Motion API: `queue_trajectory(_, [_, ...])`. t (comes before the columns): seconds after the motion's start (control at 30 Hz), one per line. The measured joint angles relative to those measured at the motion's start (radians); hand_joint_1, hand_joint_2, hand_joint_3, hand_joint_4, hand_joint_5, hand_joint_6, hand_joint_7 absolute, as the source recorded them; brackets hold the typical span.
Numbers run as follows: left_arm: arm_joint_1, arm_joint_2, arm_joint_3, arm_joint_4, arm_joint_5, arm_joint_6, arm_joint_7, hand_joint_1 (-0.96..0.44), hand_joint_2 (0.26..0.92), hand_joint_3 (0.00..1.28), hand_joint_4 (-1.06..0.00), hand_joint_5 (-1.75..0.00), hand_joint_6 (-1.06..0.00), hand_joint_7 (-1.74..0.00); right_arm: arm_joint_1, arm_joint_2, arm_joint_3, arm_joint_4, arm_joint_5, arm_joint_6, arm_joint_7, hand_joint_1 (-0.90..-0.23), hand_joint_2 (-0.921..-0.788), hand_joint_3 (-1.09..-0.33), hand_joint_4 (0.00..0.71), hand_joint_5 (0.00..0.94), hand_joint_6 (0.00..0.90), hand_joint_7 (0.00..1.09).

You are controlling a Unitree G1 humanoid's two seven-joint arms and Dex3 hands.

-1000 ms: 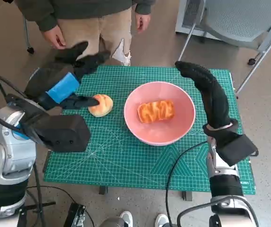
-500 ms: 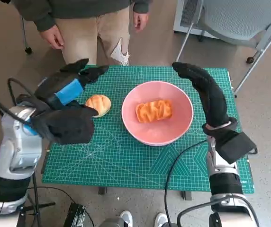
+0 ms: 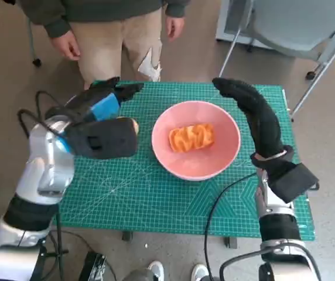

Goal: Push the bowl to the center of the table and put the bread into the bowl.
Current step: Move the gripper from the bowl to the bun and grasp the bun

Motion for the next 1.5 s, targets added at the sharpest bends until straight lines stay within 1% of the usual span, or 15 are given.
queue_trajectory(0.4, [-0.158,-0.074,-0.11,0.357,0.061,-0.028,0.036,-0.51,0.694,0.0,0.0,0.0,-0.19,0.0,0.002,-0.005,-0.014,-0.003,0.001,0.001,0.006,-0.683,-0.921,-0.84,0.187,0.0,-0.001,0.48])
queue_trajectory(0.67, [-0.231,-0.109,-0.157,0.532,0.074,-0.045,0.049,-0.55,0.696,0.0,0.0,0.0,-0.17,0.0,0.011,-0.008,-0.019,-0.016,-0.001,0.003,-0.001,-0.681,-0.921,-0.841,0.187,0.0,-0.001,0.48])
queue_trajectory(1.03, [-0.271,-0.126,-0.189,0.657,0.088,-0.054,0.052,-0.58,0.697,0.0,0.0,0.0,-0.15,0.0,0.026,-0.016,-0.02,-0.033,-0.006,0.011,-0.021,-0.676,-0.921,-0.843,0.187,0.0,-0.001,0.48])
queue_trajectory(1.17, [-0.277,-0.126,-0.19,0.677,0.087,-0.054,0.053,-0.59,0.698,0.0,0.0,0.0,-0.15,0.0,0.027,-0.019,-0.019,-0.039,-0.022,0.011,-0.032,-0.675,-0.921,-0.843,0.187,0.0,0.0,0.48])
queue_trajectory(1.37, [-0.279,-0.126,-0.188,0.696,0.082,-0.061,0.06,-0.6,0.699,0.0,0.0,0.0,-0.14,0.0,0.027,-0.019,-0.018,-0.041,-0.038,0.011,-0.043,-0.679,-0.921,-0.842,0.187,0.0,0.0,0.48])
queue_trajectory(1.5, [-0.281,-0.127,-0.187,0.715,0.077,-0.066,0.075,-0.6,0.701,0.0,0.0,0.0,-0.14,0.0,0.027,-0.019,-0.018,-0.041,-0.039,0.011,-0.047,-0.682,-0.921,-0.841,0.187,0.0,0.0,0.48])
